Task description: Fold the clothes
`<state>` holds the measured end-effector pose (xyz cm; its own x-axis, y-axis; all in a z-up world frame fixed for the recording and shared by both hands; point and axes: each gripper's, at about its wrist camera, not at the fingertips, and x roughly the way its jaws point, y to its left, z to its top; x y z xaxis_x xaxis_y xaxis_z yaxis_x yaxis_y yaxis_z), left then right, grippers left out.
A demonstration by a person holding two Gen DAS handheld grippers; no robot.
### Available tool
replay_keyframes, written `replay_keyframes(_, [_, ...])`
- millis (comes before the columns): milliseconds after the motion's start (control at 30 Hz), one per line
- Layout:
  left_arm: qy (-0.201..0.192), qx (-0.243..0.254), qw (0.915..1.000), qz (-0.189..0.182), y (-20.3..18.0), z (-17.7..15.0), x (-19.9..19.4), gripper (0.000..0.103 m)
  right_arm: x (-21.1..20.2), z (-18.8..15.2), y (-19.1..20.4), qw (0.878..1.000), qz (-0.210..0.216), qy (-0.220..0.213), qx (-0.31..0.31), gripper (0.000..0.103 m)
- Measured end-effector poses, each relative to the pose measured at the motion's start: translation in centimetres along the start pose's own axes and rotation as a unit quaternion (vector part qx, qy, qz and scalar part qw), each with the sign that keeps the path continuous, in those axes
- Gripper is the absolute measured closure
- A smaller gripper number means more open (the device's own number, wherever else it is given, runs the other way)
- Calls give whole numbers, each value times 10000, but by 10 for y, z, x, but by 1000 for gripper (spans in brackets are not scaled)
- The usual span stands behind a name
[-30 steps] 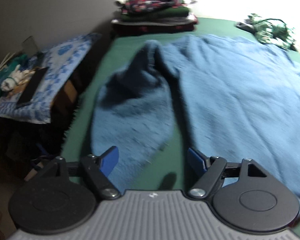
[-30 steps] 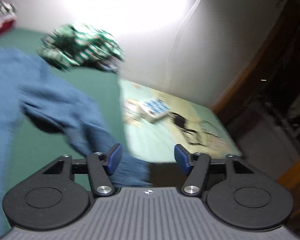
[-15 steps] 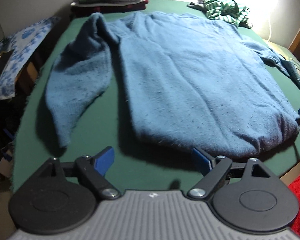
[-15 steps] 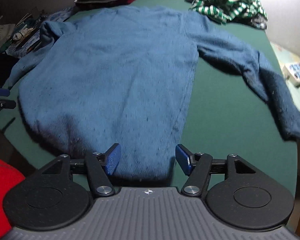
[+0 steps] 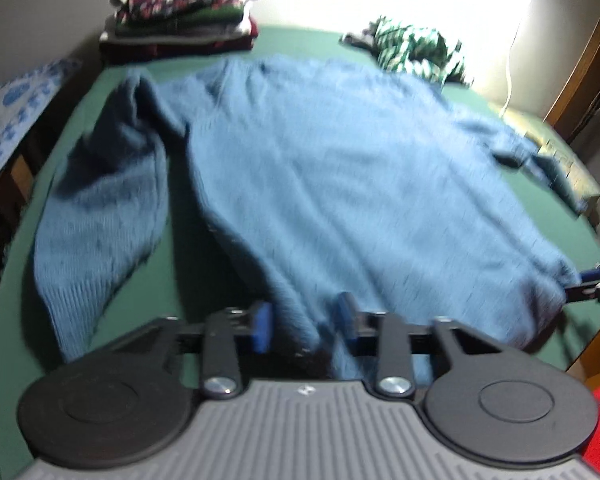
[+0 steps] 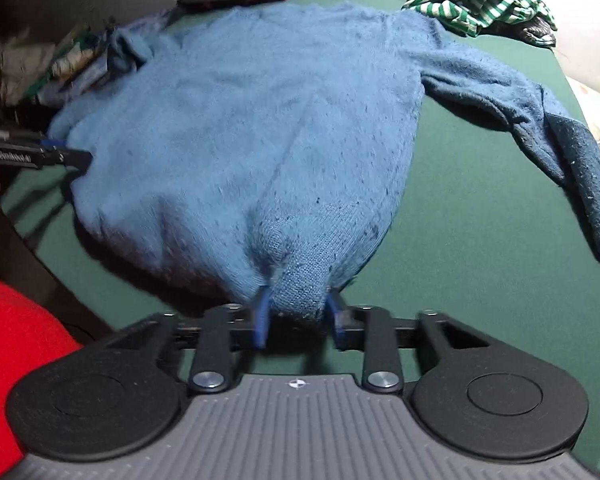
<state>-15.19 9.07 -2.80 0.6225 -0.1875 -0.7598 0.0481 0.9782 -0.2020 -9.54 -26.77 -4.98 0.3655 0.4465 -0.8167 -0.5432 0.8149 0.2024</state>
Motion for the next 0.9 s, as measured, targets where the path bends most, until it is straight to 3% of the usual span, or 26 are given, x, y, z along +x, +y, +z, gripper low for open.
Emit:
replay_keyframes(133, [-445, -428, 9977, -288, 6, 28, -10, 92, -13, 22, -12, 9969, 370, -475, 513, 81])
replay_keyframes(300, [-696, -525, 9962, -66, 7, 72, 13, 101, -10, 60, -39, 9803, 681, -1156, 1451, 81])
replay_keyframes(433, [-610, -594, 9961, 222, 15, 102, 46, 100, 21, 87, -59, 9695, 540, -1325, 1990, 81])
replay_keyframes(533, [-479, -576, 9970, 203, 22, 111, 56, 99, 51, 99, -67, 9686, 117, -1233, 2155, 81])
replay_keyframes(633, [-538, -171, 9983, 122, 12, 102, 35, 86, 73, 102, -71, 9651, -159, -1164, 2340, 82])
replay_keyframes(700, [-597, 297, 9977, 77, 1, 89, 14, 60, 80, 105, -72, 9643, -257, -1174, 2360, 82])
replay_keyframes(733, [-605, 557, 9966, 34, -7, 80, 2, 56, 81, 106, -72, 9649, -306, -1189, 2321, 82])
replay_keyframes(900, [-241, 1345, 9877, -754, -40, 31, -41, 33, 85, 111, -70, 9676, -454, -1162, 2195, 82])
